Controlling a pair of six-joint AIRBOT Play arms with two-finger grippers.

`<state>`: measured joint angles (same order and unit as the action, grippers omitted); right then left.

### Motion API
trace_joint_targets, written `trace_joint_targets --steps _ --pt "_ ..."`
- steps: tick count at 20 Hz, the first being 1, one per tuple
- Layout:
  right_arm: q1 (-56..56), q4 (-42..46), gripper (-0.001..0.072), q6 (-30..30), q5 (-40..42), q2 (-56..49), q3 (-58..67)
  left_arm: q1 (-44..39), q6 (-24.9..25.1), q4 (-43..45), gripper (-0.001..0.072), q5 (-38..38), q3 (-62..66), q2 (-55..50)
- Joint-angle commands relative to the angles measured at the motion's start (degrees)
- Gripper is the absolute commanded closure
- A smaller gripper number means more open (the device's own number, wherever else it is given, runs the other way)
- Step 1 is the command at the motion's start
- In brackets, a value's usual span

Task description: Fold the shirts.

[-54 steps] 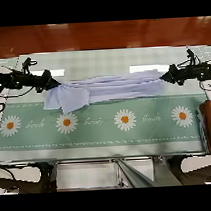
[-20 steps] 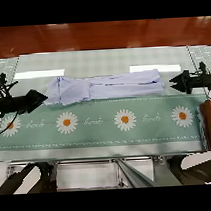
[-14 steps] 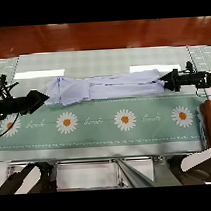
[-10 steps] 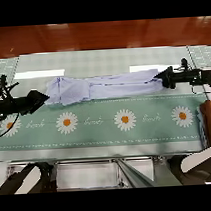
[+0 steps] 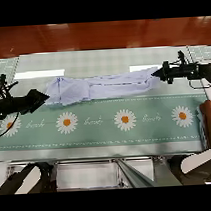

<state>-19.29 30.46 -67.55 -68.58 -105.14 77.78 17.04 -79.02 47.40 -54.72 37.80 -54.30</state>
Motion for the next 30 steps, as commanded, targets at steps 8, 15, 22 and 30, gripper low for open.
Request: trace_joint_targets --steps 8,15,22,30 --pt "-4.22 10.14 0.0683 -1.70 -10.45 29.81 -0.07 -26.27 18.27 -21.44 0.0688 7.37 11.08 -13.51" --pt "-4.09 17.75 0.0683 -10.10 -16.04 46.12 -0.07 -52.19 -8.24 6.51 0.0688 2.32 54.55 -46.97" --pt "-4.07 13.97 0.0683 -8.70 -15.78 52.46 -5.88 -63.82 -17.92 0.37 0.0688 -4.20 81.37 -67.84" --pt "-4.04 11.45 0.0683 -7.54 -11.74 52.30 -9.33 -68.15 -13.22 -8.87 0.0687 -6.36 81.37 -69.46"
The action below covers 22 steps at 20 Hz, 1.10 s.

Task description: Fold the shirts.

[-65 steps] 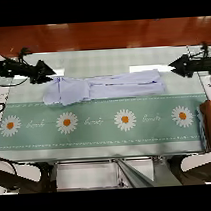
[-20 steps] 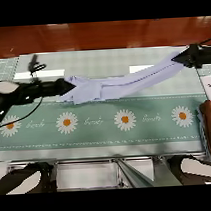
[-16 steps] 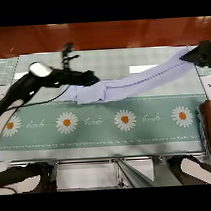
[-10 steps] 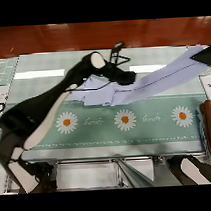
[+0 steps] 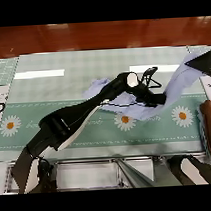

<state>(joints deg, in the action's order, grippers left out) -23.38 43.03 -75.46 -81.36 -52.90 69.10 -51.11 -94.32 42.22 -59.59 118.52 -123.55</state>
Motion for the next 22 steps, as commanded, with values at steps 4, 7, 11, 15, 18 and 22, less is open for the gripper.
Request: trace_joint_targets --steps 4,7,11,15,18,22 --pt "0.55 -6.73 0.0683 1.75 1.14 -1.11 -0.66 10.19 4.09 0.02 0.0686 -4.57 -3.39 7.45" --pt "7.72 -7.10 0.0683 1.90 4.33 -3.69 -0.66 20.63 4.70 4.98 0.0686 -4.50 -14.67 18.58" --pt "23.23 -7.41 0.0683 1.86 13.64 -11.15 -0.26 32.54 6.95 9.51 0.0686 -0.02 -34.58 37.81" --pt "36.33 -7.56 0.0683 1.86 20.31 -22.82 4.33 41.68 9.33 9.44 0.0686 3.78 -52.06 55.47" --pt "42.16 -8.17 0.0683 1.86 22.12 -31.50 9.42 45.24 10.21 9.44 0.0686 3.82 -61.05 65.11" --pt "46.07 -8.17 0.0683 1.84 22.99 -39.91 14.84 47.17 10.38 9.46 0.0686 4.15 -67.10 71.45"
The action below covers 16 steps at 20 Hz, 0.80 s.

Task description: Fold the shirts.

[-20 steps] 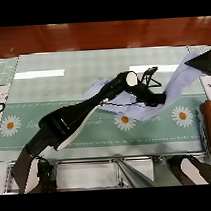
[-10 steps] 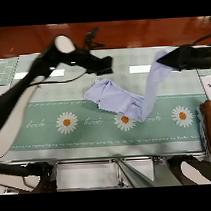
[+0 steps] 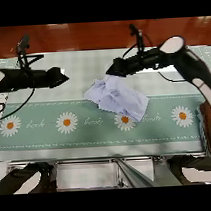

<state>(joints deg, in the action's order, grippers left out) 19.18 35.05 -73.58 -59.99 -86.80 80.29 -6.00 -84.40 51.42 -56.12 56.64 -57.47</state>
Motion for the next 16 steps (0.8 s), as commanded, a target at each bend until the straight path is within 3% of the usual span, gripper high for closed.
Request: trace_joint_targets --steps 1,11,16 --pt "3.87 -0.22 0.0683 -0.04 1.90 -7.45 4.46 2.05 0.48 0.28 0.0686 0.68 -5.60 5.53" --pt "4.13 0.87 0.0683 0.04 7.96 -12.04 4.74 2.03 0.81 0.24 0.0686 2.14 -5.79 5.29" --pt "4.09 6.16 0.0682 -3.82 10.45 -13.03 4.74 2.03 0.81 0.24 0.0686 2.21 -5.79 5.29"
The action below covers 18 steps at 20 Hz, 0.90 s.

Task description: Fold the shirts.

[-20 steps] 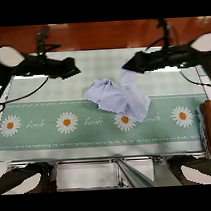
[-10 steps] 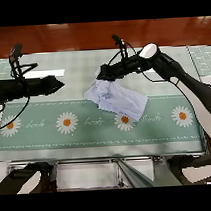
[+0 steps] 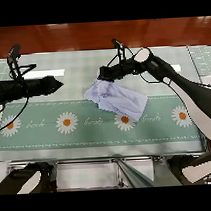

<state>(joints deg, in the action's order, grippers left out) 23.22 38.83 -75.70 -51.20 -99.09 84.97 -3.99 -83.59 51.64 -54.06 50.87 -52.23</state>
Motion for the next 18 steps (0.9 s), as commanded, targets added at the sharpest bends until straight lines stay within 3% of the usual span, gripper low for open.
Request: trace_joint_targets --steps 1,3,5,8,11,14,18 --pt "0.07 1.57 0.0664 -1.66 1.16 -1.11 0.07 0.02 0.00 0.02 0.0686 0.15 -0.02 0.04" --pt "0.09 -0.98 0.0300 -1.62 -2.01 -1.51 0.07 0.02 0.02 0.04 0.0686 0.74 -0.02 0.04" --pt "-1.99 -2.29 0.0297 -1.66 -9.07 -0.70 0.09 1.77 0.02 0.72 0.0686 2.67 0.50 0.07" --pt "-12.83 -0.44 0.0304 -1.53 -24.46 6.21 0.07 11.98 0.02 0.37 0.0686 -2.27 5.27 1.20" --pt "-26.12 12.81 0.0303 -1.64 -33.05 18.08 -1.42 22.64 0.07 0.07 0.0686 -3.63 7.28 6.62" --pt "-36.76 25.92 0.0304 -4.94 -25.42 32.57 -15.87 26.99 0.09 0.04 0.0686 -4.09 3.67 11.80" --pt "-42.10 22.58 0.0302 -5.60 -12.15 41.13 -43.45 22.38 0.02 -0.63 0.0686 -5.42 -8.57 15.12"
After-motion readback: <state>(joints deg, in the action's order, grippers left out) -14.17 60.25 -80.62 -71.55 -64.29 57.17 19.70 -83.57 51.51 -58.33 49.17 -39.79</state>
